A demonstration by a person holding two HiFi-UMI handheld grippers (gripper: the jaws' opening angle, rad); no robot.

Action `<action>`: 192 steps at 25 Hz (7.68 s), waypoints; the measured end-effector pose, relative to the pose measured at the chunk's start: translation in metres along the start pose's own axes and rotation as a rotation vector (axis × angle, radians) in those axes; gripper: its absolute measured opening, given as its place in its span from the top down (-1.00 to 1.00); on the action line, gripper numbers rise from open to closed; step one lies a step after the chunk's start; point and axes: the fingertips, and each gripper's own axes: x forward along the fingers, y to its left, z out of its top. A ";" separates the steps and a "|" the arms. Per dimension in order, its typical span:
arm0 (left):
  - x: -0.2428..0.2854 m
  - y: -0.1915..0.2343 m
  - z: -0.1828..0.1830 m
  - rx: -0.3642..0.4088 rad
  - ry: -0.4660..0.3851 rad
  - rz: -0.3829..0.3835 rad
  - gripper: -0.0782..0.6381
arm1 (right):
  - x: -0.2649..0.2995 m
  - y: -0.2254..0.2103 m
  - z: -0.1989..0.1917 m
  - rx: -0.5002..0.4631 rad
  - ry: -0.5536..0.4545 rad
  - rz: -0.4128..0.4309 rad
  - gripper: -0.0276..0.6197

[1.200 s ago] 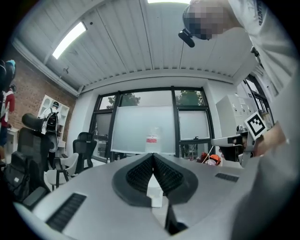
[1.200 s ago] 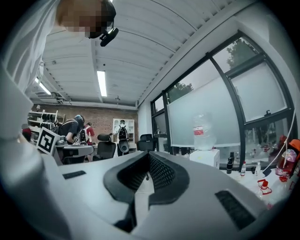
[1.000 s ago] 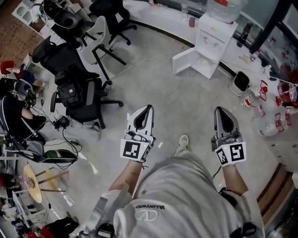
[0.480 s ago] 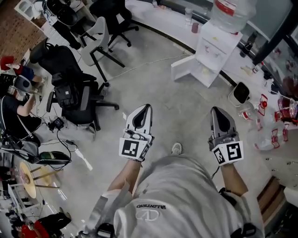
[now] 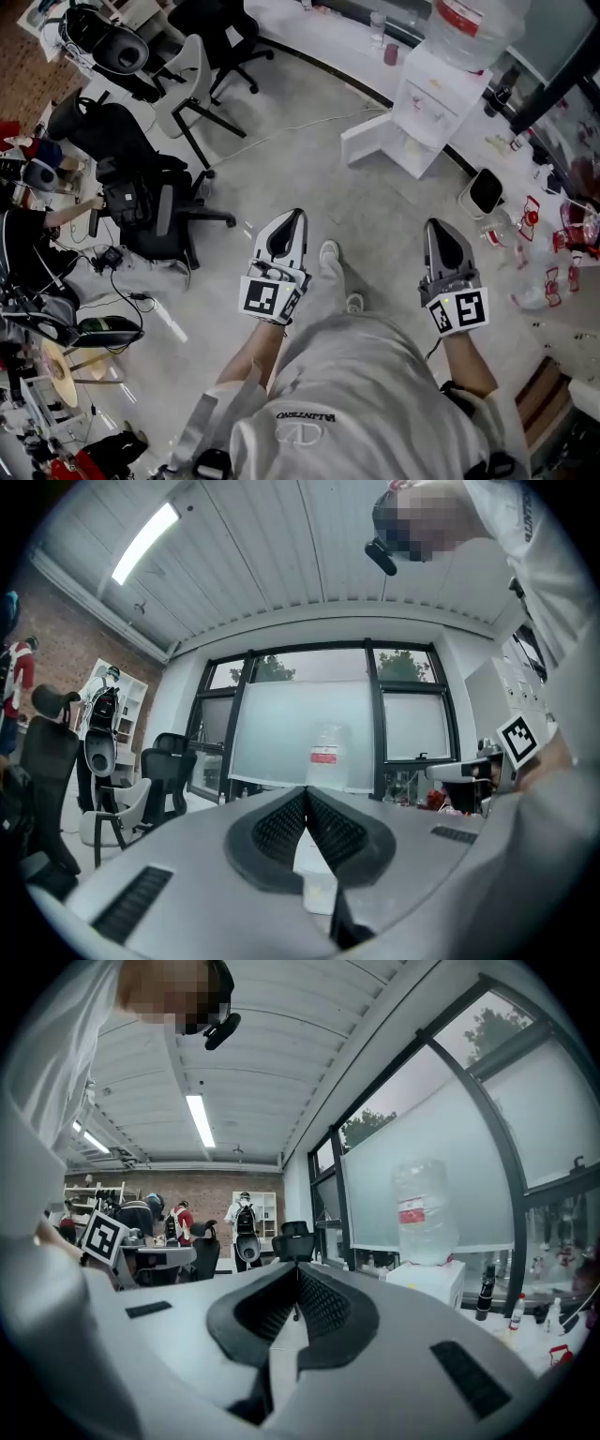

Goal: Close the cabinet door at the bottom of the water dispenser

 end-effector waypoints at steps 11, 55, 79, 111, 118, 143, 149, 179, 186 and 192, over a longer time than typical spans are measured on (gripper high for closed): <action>0.099 0.066 0.011 0.049 -0.021 -0.107 0.78 | 0.110 -0.009 0.010 -0.054 -0.008 -0.013 0.87; 0.357 0.172 -0.423 0.084 0.015 -0.202 0.78 | 0.412 -0.140 -0.386 -0.038 -0.014 0.151 0.86; 0.444 0.212 -0.691 0.124 0.020 -0.322 0.35 | 0.521 -0.178 -0.656 -0.116 0.000 0.263 0.86; 0.464 0.191 -0.706 0.117 0.004 -0.314 0.29 | 0.474 -0.196 -0.703 -0.146 0.049 0.227 0.86; 0.449 0.168 -0.707 0.091 0.039 -0.293 0.30 | 0.447 -0.202 -0.718 -0.154 0.061 0.206 0.86; 0.418 0.078 -0.718 0.126 0.063 -0.335 0.30 | 0.374 -0.244 -0.751 -0.122 0.044 0.048 0.87; 0.413 0.058 -0.717 0.137 0.060 -0.394 0.30 | 0.365 -0.243 -0.764 -0.123 0.073 0.047 0.86; 0.417 -0.029 -0.727 0.164 0.005 -0.633 0.65 | 0.340 -0.285 -0.798 -0.100 0.104 -0.060 0.47; 0.420 -0.047 -0.730 0.168 -0.002 -0.677 0.64 | 0.337 -0.300 -0.800 -0.096 0.105 -0.124 0.37; 0.426 -0.064 -0.731 0.170 0.005 -0.723 0.63 | 0.333 -0.318 -0.797 -0.095 0.097 -0.179 0.37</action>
